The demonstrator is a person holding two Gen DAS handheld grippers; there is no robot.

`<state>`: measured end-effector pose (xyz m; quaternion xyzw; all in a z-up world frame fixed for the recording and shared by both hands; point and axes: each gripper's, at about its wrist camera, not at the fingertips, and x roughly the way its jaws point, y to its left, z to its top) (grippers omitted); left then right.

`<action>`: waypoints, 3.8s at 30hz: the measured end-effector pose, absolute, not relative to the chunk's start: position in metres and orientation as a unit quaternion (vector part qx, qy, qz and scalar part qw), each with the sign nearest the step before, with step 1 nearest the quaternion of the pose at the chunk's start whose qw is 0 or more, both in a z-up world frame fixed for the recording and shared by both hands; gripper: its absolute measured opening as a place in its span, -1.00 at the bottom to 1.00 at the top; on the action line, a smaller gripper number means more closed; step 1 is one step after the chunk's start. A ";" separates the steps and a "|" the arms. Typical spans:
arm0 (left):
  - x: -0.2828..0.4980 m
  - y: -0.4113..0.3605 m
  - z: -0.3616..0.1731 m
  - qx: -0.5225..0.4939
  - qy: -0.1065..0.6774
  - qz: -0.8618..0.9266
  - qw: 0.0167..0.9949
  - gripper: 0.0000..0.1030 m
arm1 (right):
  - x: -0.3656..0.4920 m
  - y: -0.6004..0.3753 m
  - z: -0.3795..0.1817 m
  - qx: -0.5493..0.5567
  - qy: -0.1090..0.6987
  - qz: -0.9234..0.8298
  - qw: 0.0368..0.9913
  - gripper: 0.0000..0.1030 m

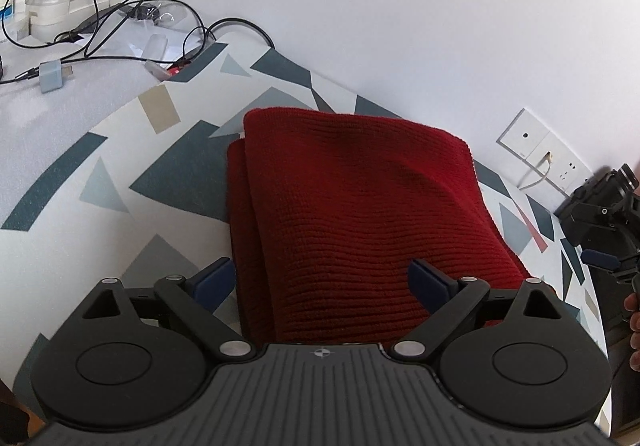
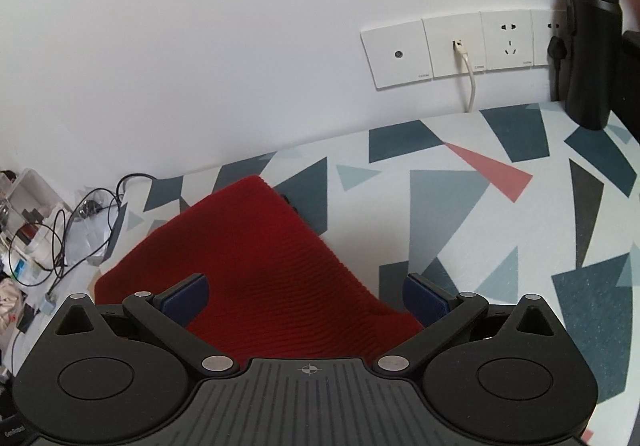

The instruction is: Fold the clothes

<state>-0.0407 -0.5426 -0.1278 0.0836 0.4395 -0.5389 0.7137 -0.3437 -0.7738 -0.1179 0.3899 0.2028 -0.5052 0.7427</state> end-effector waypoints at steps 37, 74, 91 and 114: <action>0.007 -0.593 -0.177 0.092 0.525 -0.467 0.706 1.00 | -0.333 -0.871 -0.211 0.400 0.250 -0.356 0.807 0.99; 0.016 -0.629 -0.190 0.120 0.507 -0.572 0.634 0.99 | -0.299 -0.877 -0.223 0.416 0.297 -0.265 0.818 0.99; -0.017 -0.619 -0.188 0.160 0.517 -0.563 0.625 1.00 | -0.337 -0.821 -0.224 0.451 0.276 -0.255 0.810 0.99; -0.001 -0.594 -0.196 0.087 0.509 -0.619 0.591 1.00 | -0.369 -0.822 -0.231 0.485 0.238 -0.245 0.805 0.99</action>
